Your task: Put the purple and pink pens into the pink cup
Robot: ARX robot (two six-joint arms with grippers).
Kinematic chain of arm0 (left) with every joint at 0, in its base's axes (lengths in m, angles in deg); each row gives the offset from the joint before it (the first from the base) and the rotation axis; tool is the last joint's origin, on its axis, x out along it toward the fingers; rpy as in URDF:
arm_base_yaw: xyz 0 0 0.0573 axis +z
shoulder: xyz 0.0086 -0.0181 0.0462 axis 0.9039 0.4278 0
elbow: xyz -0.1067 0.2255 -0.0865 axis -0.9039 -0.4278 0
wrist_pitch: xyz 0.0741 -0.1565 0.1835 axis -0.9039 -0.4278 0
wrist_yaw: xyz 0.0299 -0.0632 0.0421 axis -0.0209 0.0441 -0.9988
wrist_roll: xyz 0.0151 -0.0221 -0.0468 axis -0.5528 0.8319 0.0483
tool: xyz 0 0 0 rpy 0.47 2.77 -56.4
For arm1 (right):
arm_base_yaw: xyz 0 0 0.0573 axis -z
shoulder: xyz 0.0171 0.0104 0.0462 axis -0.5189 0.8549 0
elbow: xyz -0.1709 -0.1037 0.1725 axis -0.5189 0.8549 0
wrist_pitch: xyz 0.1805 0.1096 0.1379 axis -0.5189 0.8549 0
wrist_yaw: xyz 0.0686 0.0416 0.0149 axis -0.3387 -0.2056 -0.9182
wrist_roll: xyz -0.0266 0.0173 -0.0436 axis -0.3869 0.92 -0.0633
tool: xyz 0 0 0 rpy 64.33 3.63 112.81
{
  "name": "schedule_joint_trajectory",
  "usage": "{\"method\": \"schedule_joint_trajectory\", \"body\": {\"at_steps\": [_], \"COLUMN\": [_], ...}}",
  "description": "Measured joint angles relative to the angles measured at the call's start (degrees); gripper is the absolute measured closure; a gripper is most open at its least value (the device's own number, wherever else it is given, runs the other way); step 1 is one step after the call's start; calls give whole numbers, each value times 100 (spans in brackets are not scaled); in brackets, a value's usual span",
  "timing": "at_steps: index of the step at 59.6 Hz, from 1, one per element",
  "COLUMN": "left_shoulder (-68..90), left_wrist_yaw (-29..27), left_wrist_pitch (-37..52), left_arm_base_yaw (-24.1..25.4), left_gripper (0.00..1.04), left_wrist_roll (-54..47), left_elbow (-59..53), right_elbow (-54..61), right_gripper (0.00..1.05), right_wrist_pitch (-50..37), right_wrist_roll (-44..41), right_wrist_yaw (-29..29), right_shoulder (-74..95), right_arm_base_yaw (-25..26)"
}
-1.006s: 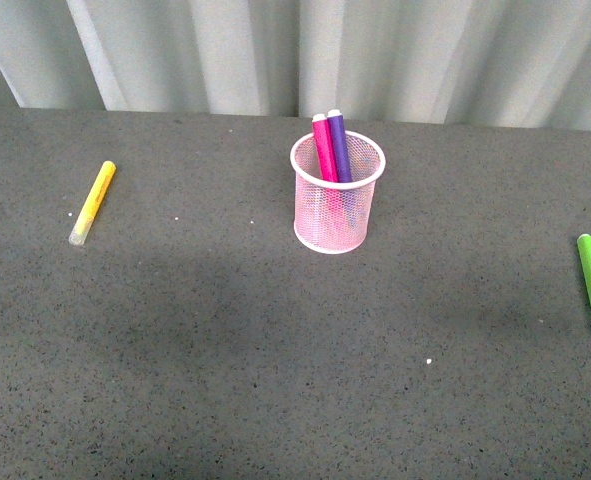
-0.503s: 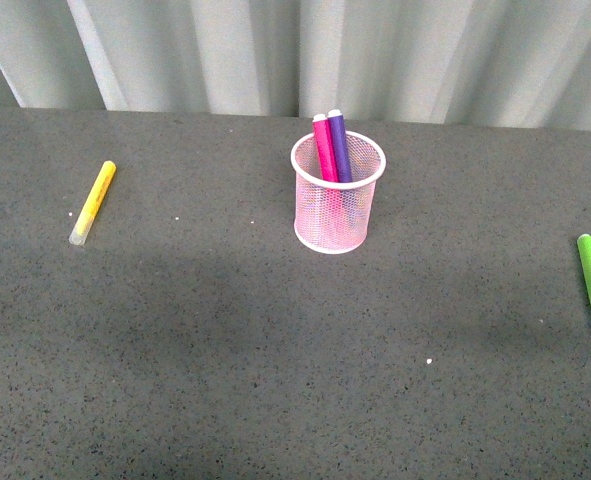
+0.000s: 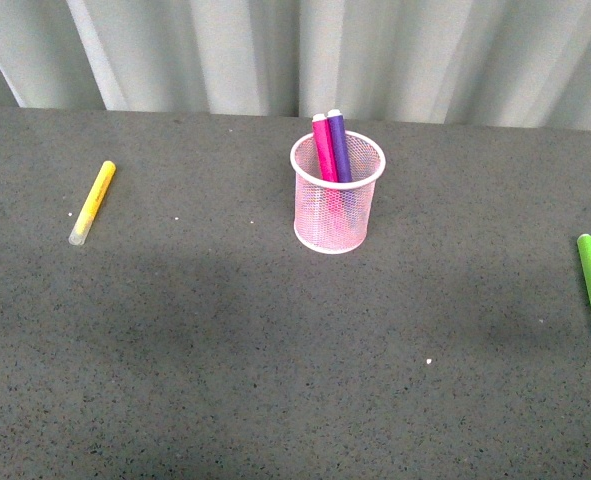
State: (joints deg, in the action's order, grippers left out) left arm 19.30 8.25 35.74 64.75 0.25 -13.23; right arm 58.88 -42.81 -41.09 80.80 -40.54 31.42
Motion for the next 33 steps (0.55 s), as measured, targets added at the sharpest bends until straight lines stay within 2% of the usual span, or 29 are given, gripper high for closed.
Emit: {"method": "schedule_joint_trajectory", "body": {"at_steps": [6,8,12,33], "left_shoulder": [0,0,0,0], "left_wrist_yaw": [0,0,0,0], "left_wrist_pitch": [0,0,0,0], "left_arm_base_yaw": [0,0,0,0], "left_gripper": [7,7,7,7], "left_wrist_roll": [-2,-2,0,0], "left_elbow": [0,0,0,0], "right_elbow": [0,0,0,0], "right_gripper": [8,5,7,7], "right_wrist_pitch": [0,0,0,0], "right_wrist_roll": [2,4,2,2], "right_wrist_yaw": [0,0,0,0], "right_shoulder": [0,0,0,0], "right_arm_base_yaw": [0,0,0,0]}}
